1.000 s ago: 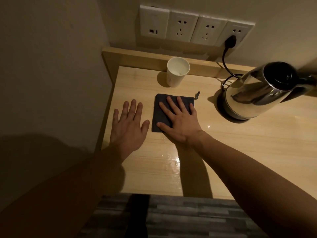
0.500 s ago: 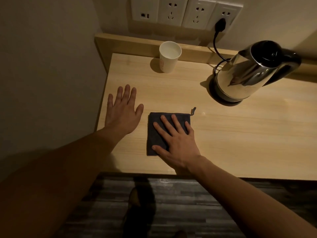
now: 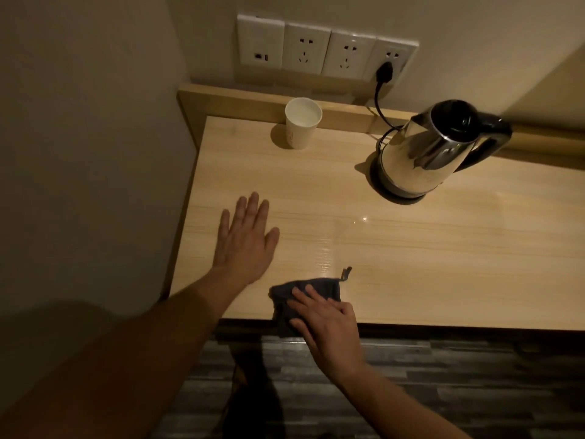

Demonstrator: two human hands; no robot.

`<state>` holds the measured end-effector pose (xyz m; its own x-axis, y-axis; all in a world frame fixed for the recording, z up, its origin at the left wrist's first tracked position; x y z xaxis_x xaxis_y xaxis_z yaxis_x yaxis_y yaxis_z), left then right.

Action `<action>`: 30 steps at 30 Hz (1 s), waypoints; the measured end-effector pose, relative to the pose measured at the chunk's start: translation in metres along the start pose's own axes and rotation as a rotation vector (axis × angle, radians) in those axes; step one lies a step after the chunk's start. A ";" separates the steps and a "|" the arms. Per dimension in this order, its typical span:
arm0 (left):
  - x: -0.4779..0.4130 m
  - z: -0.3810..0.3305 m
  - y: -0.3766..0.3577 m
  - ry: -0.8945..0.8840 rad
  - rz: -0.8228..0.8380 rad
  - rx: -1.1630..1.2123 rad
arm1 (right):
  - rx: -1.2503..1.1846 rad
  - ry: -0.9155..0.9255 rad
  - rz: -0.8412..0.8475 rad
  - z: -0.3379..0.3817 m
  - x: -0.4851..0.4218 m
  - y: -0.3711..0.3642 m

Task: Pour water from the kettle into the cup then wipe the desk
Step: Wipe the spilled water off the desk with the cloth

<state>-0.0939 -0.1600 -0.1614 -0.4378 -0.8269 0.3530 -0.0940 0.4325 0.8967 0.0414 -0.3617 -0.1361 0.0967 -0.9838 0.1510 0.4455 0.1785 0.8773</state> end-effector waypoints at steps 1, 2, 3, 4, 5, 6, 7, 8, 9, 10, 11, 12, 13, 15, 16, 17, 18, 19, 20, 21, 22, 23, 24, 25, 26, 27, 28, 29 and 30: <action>0.004 -0.008 -0.004 0.009 0.005 0.012 | -0.072 -0.025 0.038 0.001 0.005 0.004; 0.007 -0.015 -0.008 0.023 0.013 0.020 | -0.193 -0.064 0.078 0.001 0.010 0.009; 0.008 -0.019 -0.011 0.039 0.026 0.014 | -0.377 -0.129 0.117 0.000 0.013 0.016; 0.009 -0.022 -0.015 0.056 0.037 -0.012 | -0.603 -0.198 0.157 0.000 0.014 0.026; 0.009 -0.023 -0.018 0.069 0.039 -0.044 | -0.817 -0.267 0.177 -0.001 0.013 0.039; 0.009 -0.023 -0.020 0.077 0.032 -0.066 | -0.970 -0.329 0.170 -0.004 0.010 0.053; 0.008 -0.023 -0.021 0.077 0.022 -0.069 | -1.076 -0.388 0.153 -0.010 0.005 0.067; 0.007 -0.022 -0.022 0.071 0.013 -0.065 | -1.154 -0.427 0.114 -0.015 -0.004 0.082; 0.007 -0.021 -0.023 0.063 0.004 -0.063 | -1.183 -0.448 0.072 -0.021 -0.016 0.099; 0.006 -0.021 -0.024 0.057 -0.005 -0.064 | -1.162 -0.446 0.029 -0.027 -0.032 0.115; 0.006 -0.021 -0.025 0.053 -0.012 -0.067 | -1.109 -0.432 -0.017 -0.032 -0.051 0.130; 0.006 -0.021 -0.025 0.048 -0.016 -0.071 | -1.025 -0.397 -0.062 -0.037 -0.073 0.144; 0.006 -0.021 -0.025 0.046 -0.015 -0.075 | -0.909 -0.348 -0.101 -0.043 -0.096 0.156; 0.006 -0.021 -0.025 0.051 -0.008 -0.088 | -0.662 -0.227 -0.141 -0.059 -0.144 0.166; 0.006 -0.021 -0.025 0.055 -0.005 -0.092 | -0.545 -0.197 -0.117 -0.069 -0.168 0.166; 0.006 -0.022 -0.025 0.057 -0.003 -0.094 | -0.417 -0.190 -0.062 -0.080 -0.189 0.163; 0.006 -0.023 -0.024 0.056 -0.002 -0.095 | -0.273 -0.197 0.030 -0.092 -0.208 0.158; 0.007 -0.023 -0.024 0.055 -0.003 -0.095 | -0.116 -0.220 0.156 -0.104 -0.223 0.151; 0.007 -0.023 -0.024 0.055 -0.005 -0.095 | 0.033 -0.252 0.284 -0.113 -0.235 0.144; 0.006 -0.023 -0.024 0.056 -0.006 -0.094 | 0.142 -0.274 0.376 -0.121 -0.244 0.138; 0.006 -0.023 -0.024 0.058 -0.005 -0.096 | 0.207 -0.276 0.419 -0.129 -0.251 0.135; 0.006 -0.023 -0.024 0.058 -0.003 -0.100 | 0.236 -0.267 0.428 -0.135 -0.257 0.132; 0.006 -0.023 -0.025 0.059 -0.004 -0.102 | 0.240 -0.253 0.415 -0.140 -0.261 0.131; 0.006 -0.023 -0.025 0.061 -0.003 -0.101 | 0.225 -0.239 0.401 -0.143 -0.264 0.130; 0.007 -0.023 -0.025 0.064 0.002 -0.101 | 0.206 -0.223 0.394 -0.146 -0.263 0.128; 0.007 -0.022 -0.025 0.066 0.005 -0.104 | 0.198 -0.205 0.389 -0.148 -0.261 0.125; 0.007 -0.022 -0.026 0.067 0.004 -0.111 | 0.207 -0.186 0.379 -0.150 -0.257 0.120; 0.007 -0.022 -0.026 0.070 0.001 -0.117 | 0.225 -0.172 0.363 -0.152 -0.252 0.116; 0.007 -0.022 -0.026 0.075 -0.003 -0.120 | 0.238 -0.168 0.348 -0.152 -0.248 0.112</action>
<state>-0.0744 -0.1846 -0.1762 -0.3692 -0.8544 0.3655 0.0148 0.3879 0.9216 0.2027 -0.0954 -0.1450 0.0496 -0.8588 0.5099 0.1929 0.5092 0.8388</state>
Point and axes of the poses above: each hand's wrist, its own x-axis away from the middle knuckle, its own y-axis out of the back of the hand, z = x × y, the point moved 1 cm from there along -x, towards the middle knuckle, and after that the axes turned 13 degrees about z, right-handed, at the moved point
